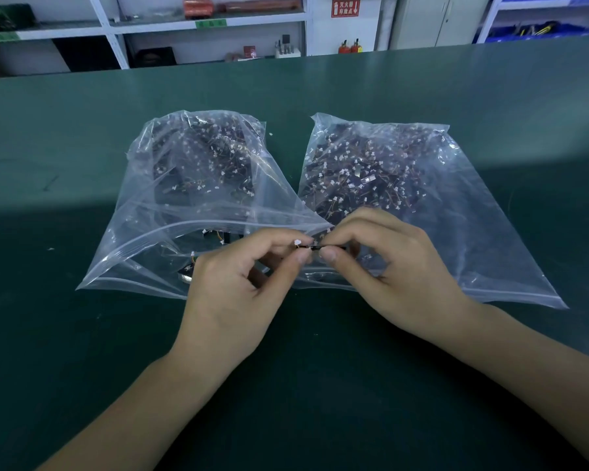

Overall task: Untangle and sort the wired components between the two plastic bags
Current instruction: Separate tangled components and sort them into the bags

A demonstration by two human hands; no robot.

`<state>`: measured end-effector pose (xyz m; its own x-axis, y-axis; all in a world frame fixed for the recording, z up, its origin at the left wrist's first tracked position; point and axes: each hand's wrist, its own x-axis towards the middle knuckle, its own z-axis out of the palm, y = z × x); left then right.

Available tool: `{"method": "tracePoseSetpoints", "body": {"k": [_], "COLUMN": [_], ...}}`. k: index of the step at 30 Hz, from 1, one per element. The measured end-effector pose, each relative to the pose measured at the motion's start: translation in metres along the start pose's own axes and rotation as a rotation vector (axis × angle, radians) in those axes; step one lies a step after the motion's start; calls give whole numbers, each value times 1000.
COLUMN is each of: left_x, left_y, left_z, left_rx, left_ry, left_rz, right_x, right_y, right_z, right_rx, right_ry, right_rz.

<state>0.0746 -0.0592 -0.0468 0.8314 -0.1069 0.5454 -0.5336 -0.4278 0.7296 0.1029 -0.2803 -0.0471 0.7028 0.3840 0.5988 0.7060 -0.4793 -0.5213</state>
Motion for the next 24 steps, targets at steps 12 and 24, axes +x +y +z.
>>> {"method": "tracePoseSetpoints", "body": {"k": [12, 24], "left_x": [2, 2], "left_y": [0, -2], "left_z": [-3, -6], "left_rx": [132, 159], "left_ry": [-23, -36], "left_rz": [65, 110], "right_x": [1, 2], "right_y": [-3, -8], "right_z": [0, 1], "right_rx": [-10, 68], "right_ry": [10, 6], "right_rz": [-11, 12]}}
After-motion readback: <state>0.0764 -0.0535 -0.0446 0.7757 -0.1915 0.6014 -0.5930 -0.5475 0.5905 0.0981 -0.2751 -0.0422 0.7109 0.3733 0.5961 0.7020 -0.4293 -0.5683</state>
